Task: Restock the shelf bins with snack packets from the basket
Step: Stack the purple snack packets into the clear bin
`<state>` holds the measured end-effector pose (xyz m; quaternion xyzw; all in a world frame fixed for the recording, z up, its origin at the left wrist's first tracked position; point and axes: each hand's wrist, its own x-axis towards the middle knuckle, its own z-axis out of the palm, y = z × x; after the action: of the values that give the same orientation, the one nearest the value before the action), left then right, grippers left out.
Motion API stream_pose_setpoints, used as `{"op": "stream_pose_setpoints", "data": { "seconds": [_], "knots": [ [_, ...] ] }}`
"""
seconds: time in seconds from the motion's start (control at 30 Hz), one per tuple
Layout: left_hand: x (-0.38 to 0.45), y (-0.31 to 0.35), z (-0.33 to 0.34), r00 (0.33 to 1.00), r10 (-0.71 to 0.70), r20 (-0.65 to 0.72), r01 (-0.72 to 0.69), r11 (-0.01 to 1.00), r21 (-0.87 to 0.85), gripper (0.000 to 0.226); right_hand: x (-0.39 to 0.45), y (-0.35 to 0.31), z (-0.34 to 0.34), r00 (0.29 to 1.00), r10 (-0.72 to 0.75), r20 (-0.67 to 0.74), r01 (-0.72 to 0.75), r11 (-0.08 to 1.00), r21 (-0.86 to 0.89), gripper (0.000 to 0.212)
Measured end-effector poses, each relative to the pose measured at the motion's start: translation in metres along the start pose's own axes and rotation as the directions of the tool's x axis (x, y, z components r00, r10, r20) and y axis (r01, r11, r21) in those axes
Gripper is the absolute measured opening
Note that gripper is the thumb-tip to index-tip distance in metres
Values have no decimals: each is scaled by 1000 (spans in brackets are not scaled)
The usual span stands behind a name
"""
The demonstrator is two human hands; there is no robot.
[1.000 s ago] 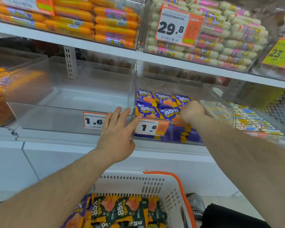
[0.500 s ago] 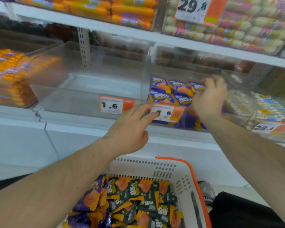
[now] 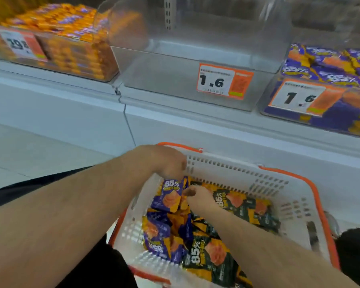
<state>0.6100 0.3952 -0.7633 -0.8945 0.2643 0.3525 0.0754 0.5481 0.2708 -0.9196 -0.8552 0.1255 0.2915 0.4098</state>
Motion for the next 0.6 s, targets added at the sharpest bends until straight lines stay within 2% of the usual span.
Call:
{"op": "stream_pose_setpoints", "data": {
  "seconds": [0.17,0.27,0.37,0.43,0.5,0.6],
  "knots": [
    [2,-8,4,999,-28,23,28,999,-35,39,16,-11,20,981,148,127,-170,968,185,40],
    [4,-7,3,1000,-25,9,26,999,-48,38,20,-12,22,974,193,118,-221,918,328,38],
    [7,-4,1,1000,-3,5,3,999,-47,37,20,-10,24,979,198,41,-197,884,425,36],
    [9,-2,1,1000,10,8,-10,999,-34,38,18,-6,22,983,164,-83,-121,916,382,35],
    [13,-1,0,1000,11,6,-11,1000,-28,39,15,-3,11,965,154,-213,-83,948,307,26],
    [18,5,-4,1000,11,-28,-12,999,-36,28,5,0,-17,939,159,-304,-82,964,251,10]
  ]
}}
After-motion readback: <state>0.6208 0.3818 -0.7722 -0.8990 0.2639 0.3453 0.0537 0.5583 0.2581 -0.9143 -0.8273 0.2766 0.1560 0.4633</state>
